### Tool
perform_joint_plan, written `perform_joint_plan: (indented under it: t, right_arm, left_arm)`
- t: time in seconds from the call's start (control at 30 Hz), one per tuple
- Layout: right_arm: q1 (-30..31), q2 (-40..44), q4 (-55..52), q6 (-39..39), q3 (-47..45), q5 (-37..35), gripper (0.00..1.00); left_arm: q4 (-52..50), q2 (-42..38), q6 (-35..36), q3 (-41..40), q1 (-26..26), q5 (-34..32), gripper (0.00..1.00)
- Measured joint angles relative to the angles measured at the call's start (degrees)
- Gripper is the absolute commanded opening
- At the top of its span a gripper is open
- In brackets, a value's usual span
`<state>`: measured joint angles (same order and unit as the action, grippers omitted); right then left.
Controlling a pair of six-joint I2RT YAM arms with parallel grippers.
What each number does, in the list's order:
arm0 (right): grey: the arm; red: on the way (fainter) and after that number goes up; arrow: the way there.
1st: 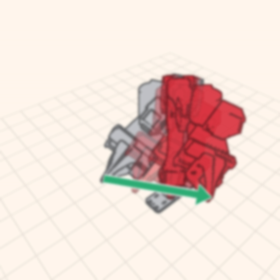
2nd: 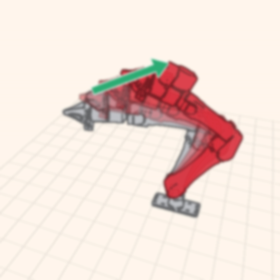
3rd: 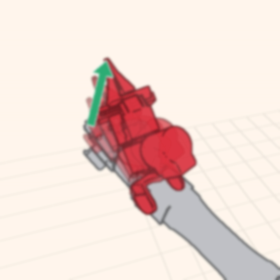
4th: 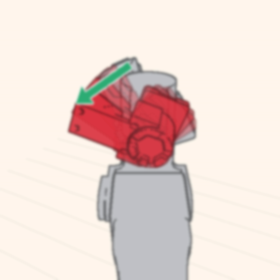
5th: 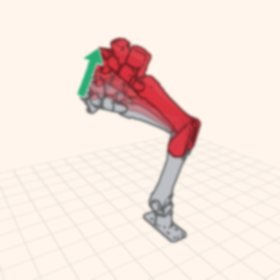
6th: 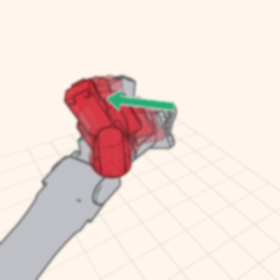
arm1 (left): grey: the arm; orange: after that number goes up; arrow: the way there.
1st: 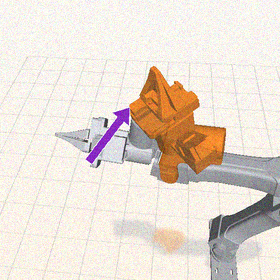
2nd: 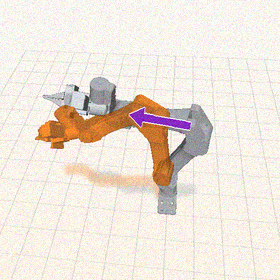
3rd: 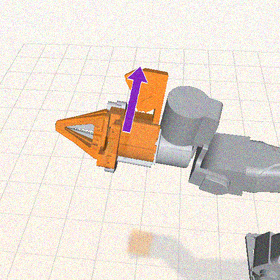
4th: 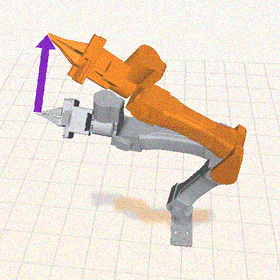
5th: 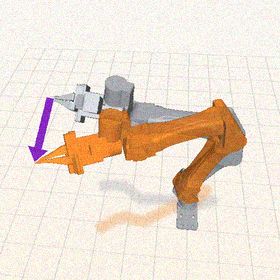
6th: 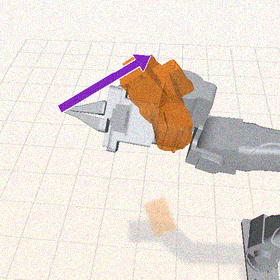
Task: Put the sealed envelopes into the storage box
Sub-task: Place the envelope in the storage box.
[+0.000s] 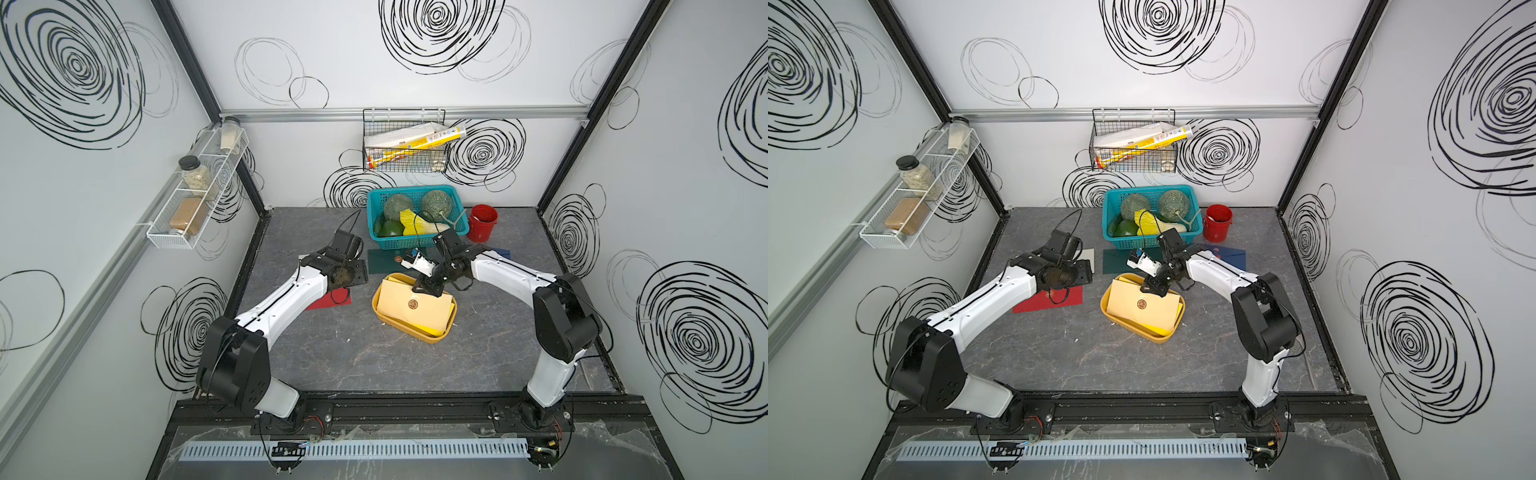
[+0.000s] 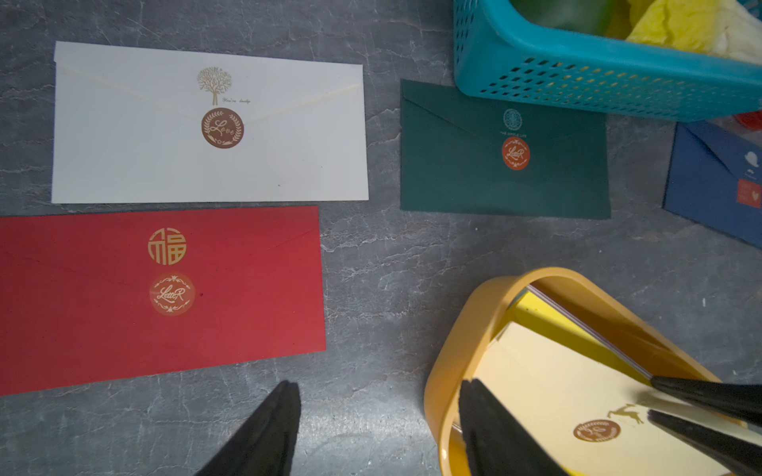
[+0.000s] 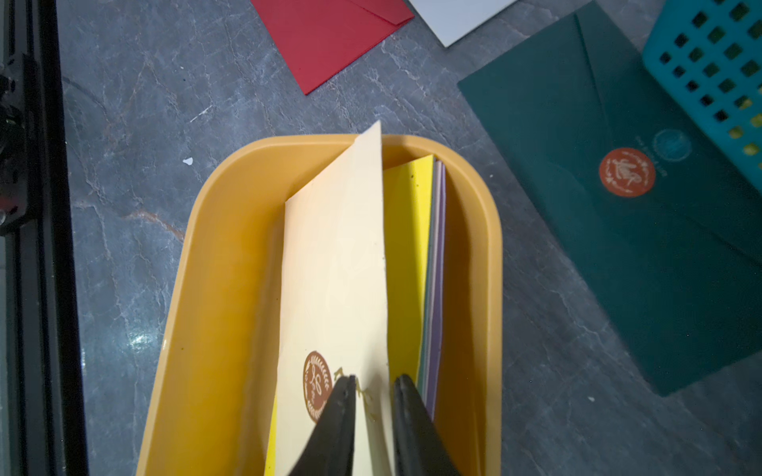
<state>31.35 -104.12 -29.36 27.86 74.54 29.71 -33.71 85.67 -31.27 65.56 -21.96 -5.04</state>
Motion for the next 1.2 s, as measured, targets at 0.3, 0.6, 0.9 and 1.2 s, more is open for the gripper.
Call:
perform_joint_plan:
  t: [0.3, 0.6, 0.9, 1.2]
  right_arm:
    - [-0.1, -0.2, 0.0, -0.2, -0.1, 0.3, 0.01]
    - [-1.1, 2.1, 1.4, -3.1, -2.1, 1.9, 0.0]
    - [-3.2, 7.2, 7.2, -7.3, -8.1, 3.0, 0.0]
    - [-3.4, 7.3, 12.1, -10.1, -12.2, 2.9, 0.11]
  left_arm:
    - [0.0, -0.3, 0.0, -0.2, 0.5, 0.1, 0.68]
    - [0.1, -0.6, 0.0, -0.2, 0.7, 0.5, 0.68]
    - [0.1, -0.8, 0.0, -0.2, 0.8, 1.1, 0.68]
    - [0.1, -0.8, 0.0, -0.2, 0.9, 1.2, 0.68]
